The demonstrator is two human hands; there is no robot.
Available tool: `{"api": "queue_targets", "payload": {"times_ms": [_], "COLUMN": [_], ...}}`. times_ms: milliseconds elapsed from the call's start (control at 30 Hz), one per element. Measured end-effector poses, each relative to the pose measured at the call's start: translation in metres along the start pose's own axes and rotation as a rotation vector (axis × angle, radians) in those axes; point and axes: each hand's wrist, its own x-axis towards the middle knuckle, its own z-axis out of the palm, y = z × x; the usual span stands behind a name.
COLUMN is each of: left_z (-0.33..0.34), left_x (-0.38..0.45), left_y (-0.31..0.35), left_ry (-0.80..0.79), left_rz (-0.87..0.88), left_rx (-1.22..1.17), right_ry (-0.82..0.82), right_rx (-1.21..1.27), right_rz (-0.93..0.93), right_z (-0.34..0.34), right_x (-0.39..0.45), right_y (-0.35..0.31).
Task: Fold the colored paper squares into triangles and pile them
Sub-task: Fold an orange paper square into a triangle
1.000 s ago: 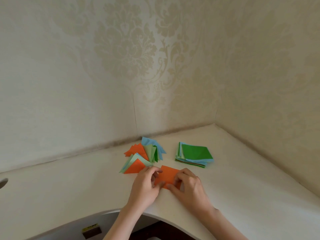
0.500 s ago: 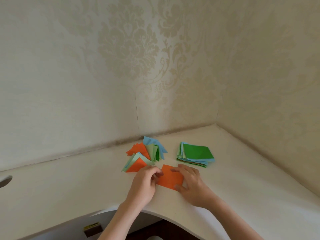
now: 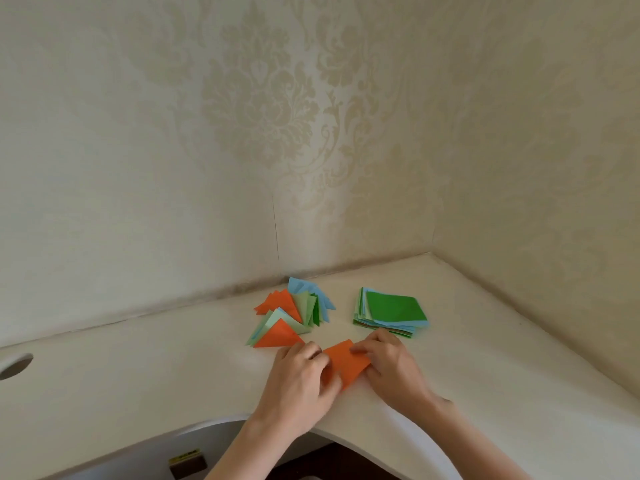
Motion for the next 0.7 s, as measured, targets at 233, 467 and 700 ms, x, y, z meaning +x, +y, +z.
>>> {"api": "queue_targets", "payload": {"times_ms": [233,467,700], "left_z": [0.003,0.002,0.017], "left_x": [-0.006,-0.015,-0.010], "left_y": [-0.011,-0.033,-0.023], "left_ry": [0.022,0.062,0.128], "left_rz": [0.019,-0.253,-0.409], "left_rx": [-0.107,-0.112,-0.037], "right_ry": [0.071,0.021,0.094], "right_rx": [0.008,0.003,-0.080], "right_rz": [-0.055,0.038,0.190], "right_z": [0.000,0.010,0.022], "right_x": [-0.001,-0.001,0.000], "right_y": [-0.002,-0.003,-0.013]}}
